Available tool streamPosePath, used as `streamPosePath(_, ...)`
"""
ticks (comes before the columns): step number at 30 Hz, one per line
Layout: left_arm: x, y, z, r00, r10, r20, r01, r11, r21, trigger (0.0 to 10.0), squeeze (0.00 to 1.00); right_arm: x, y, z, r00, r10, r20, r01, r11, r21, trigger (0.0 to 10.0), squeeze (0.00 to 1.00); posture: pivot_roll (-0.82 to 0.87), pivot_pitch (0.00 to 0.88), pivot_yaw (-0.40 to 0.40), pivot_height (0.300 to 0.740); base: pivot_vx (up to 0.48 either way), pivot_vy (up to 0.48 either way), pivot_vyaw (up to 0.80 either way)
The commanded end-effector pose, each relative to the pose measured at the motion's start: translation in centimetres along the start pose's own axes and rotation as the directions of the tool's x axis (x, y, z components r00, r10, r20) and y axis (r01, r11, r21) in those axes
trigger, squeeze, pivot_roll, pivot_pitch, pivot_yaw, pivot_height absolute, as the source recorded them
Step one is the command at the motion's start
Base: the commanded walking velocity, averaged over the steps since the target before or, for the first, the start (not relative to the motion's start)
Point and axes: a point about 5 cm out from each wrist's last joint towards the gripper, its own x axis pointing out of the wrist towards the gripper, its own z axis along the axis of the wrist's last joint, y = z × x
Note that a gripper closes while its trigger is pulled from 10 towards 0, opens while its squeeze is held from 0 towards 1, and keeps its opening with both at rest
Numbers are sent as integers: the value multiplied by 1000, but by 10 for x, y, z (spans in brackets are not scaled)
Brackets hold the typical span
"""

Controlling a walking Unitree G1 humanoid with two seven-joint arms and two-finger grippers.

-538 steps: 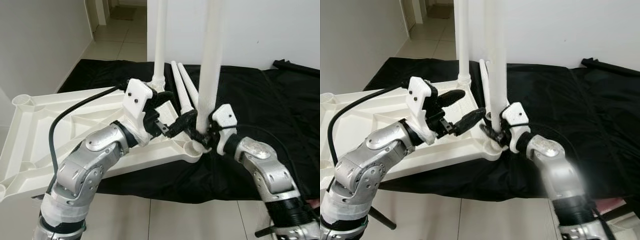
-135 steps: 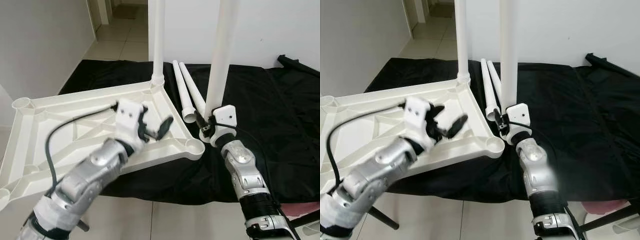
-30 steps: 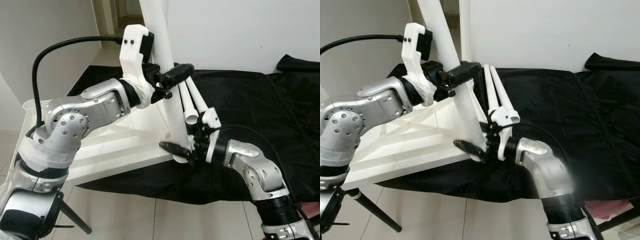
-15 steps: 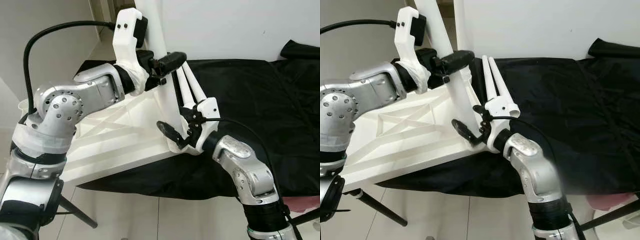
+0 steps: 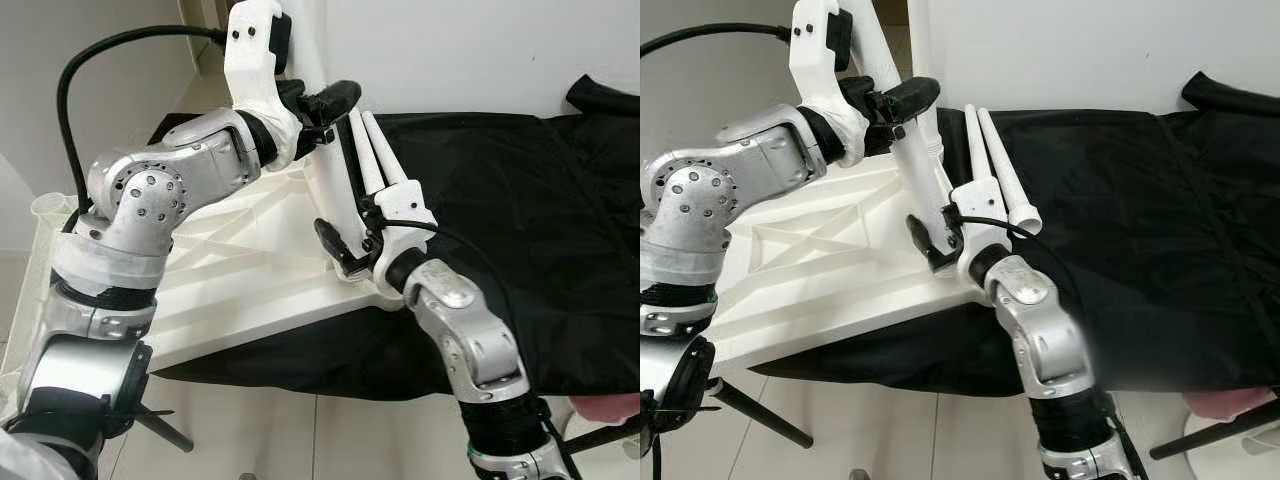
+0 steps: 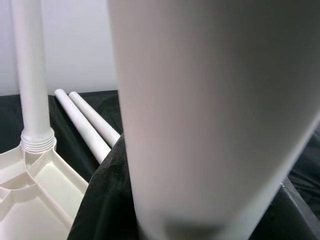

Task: Building children table

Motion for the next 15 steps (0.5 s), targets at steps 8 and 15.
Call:
streamPosePath(8, 9, -9, 13, 990, 110, 91, -119, 988, 103, 10000, 0, 22, 7, -6, 987, -154, -39, 150, 985, -87, 10000, 0, 17, 15, 24, 740, 0, 0, 0)
streamPosePath(15, 15, -13, 10, 991, 106, 87, -116, 987, 113, 10000, 0, 28, 7, -8, 983, -179, -34, 174, 977, -121, 10000, 0, 19, 3, 20, 740, 0, 0, 0)
